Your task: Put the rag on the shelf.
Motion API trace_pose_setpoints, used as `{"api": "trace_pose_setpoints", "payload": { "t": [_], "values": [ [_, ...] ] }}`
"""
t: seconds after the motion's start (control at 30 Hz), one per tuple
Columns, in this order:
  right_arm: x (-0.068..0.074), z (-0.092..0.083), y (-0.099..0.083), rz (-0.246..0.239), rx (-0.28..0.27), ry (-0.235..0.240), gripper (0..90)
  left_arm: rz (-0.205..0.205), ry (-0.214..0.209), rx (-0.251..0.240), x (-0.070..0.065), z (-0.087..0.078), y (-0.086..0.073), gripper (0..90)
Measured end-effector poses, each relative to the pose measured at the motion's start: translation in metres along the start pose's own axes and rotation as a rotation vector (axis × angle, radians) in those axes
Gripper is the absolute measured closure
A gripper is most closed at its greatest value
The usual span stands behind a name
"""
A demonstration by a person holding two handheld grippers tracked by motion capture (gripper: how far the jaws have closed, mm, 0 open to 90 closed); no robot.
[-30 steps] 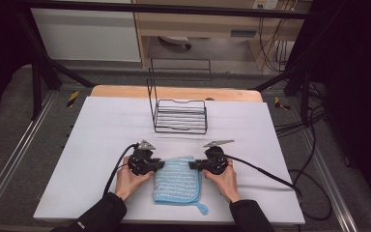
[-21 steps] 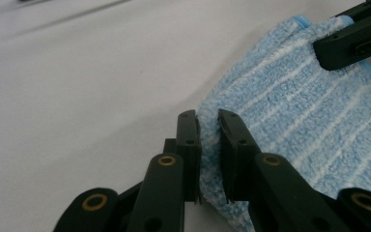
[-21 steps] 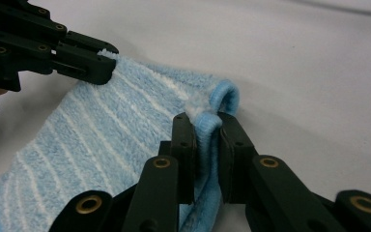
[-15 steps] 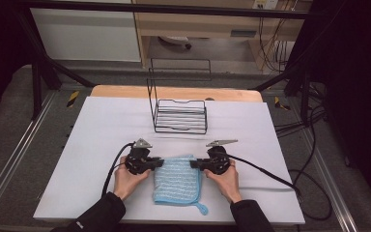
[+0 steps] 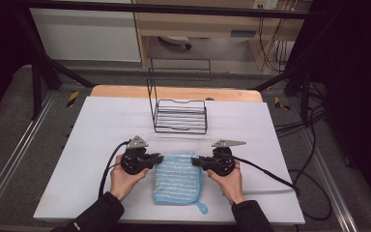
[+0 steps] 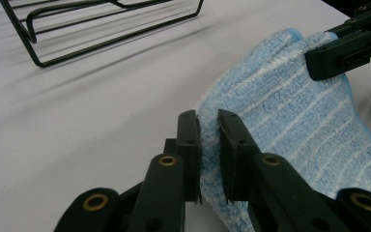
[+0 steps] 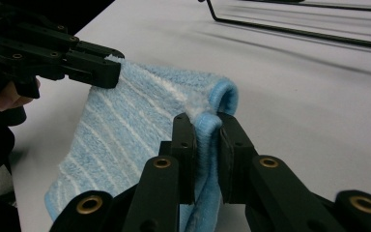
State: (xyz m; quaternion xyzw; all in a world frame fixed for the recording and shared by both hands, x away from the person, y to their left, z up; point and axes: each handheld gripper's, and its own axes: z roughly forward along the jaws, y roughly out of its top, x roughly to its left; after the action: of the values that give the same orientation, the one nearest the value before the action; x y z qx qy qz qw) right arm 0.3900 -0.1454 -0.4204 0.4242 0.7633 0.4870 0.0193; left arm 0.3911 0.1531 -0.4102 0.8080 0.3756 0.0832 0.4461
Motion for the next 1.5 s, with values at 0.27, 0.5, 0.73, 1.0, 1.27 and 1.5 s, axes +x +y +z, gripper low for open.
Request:
{"api": "trace_pose_setpoints", "payload": {
  "t": [0.27, 0.5, 0.73, 1.0, 1.27, 1.5],
  "values": [
    [0.005, -0.011, 0.004, -0.011, -0.036, 0.000, 80.0, 0.030, 0.004, -0.039, -0.007, -0.009, 0.007, 80.0],
    [0.010, -0.019, 0.008, -0.032, -0.071, 0.002, 80.1, 0.042, 0.003, -0.070, -0.011, -0.015, 0.011, 80.0],
    [0.014, -0.025, 0.013, -0.055, -0.093, -0.001, 80.1, 0.053, 0.009, -0.099, -0.016, -0.021, 0.014, 80.1],
    [0.019, -0.033, 0.017, -0.070, -0.116, -0.007, 80.2, 0.065, 0.011, -0.138, -0.022, -0.029, 0.019, 80.1],
    [0.025, -0.042, 0.022, -0.093, -0.151, -0.008, 80.6, 0.074, 0.011, -0.177, -0.027, -0.038, 0.023, 80.1],
    [0.031, -0.051, 0.029, -0.115, -0.188, -0.008, 81.0, 0.092, 0.013, -0.216, -0.032, -0.046, 0.029, 80.1]
  ]
}}
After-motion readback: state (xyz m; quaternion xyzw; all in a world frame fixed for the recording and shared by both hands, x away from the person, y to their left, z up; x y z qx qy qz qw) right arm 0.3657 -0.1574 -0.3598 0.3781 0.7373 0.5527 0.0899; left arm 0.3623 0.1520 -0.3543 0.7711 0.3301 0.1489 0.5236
